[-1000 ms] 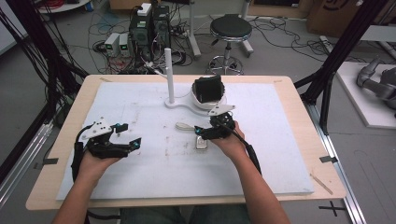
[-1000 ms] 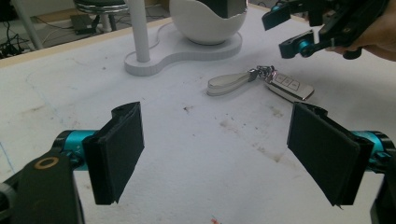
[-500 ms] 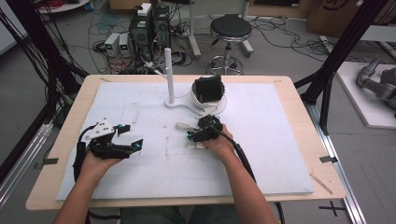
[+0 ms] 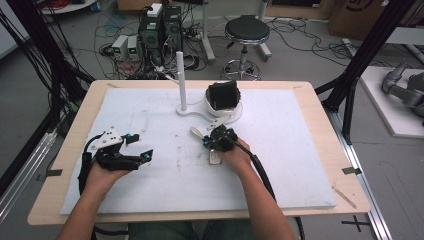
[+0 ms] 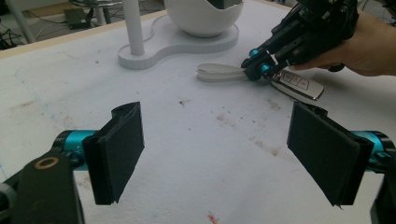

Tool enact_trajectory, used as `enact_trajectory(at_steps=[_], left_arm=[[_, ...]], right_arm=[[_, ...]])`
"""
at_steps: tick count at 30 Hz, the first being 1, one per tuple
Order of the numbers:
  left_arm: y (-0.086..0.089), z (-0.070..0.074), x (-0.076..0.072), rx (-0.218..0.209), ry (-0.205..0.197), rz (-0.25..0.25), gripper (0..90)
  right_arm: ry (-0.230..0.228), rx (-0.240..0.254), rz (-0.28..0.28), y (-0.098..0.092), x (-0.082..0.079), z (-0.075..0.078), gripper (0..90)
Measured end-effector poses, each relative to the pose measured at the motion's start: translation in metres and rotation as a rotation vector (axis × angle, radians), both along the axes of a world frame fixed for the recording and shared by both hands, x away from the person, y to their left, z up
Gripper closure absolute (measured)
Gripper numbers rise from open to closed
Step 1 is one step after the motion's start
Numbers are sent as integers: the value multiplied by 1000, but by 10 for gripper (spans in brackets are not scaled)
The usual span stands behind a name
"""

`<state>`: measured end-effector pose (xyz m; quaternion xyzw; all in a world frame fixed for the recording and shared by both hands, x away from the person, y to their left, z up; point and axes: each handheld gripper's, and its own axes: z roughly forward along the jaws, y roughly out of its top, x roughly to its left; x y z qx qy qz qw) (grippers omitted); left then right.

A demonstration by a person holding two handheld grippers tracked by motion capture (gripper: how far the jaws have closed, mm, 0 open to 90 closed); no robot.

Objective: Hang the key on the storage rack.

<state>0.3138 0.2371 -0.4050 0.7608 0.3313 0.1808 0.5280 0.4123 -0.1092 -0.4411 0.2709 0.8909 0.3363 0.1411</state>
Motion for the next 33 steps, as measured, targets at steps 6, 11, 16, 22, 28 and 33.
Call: enact_trajectory(at_steps=[6, 11, 16, 22, 28, 33], left_arm=[[8, 4, 1, -19, -12, 20, 187], [15, 6, 0, -31, -19, 40, 187], [14, 6, 0, -34, -20, 39, 187], [12, 6, 0, -27, -21, 31, 187], [12, 5, 1, -21, -17, 31, 187], [11, 5, 1, -16, -18, 27, 187]], right_arm=[[-68, 94, -25, -10, -5, 22, 830], [-132, 169, -55, -20, -8, 44, 830], [-172, 223, -83, -27, -10, 61, 831], [-221, 245, -78, -24, -7, 86, 831], [-262, 259, -65, -14, -3, 108, 831], [-296, 264, -48, -3, 1, 124, 830]])
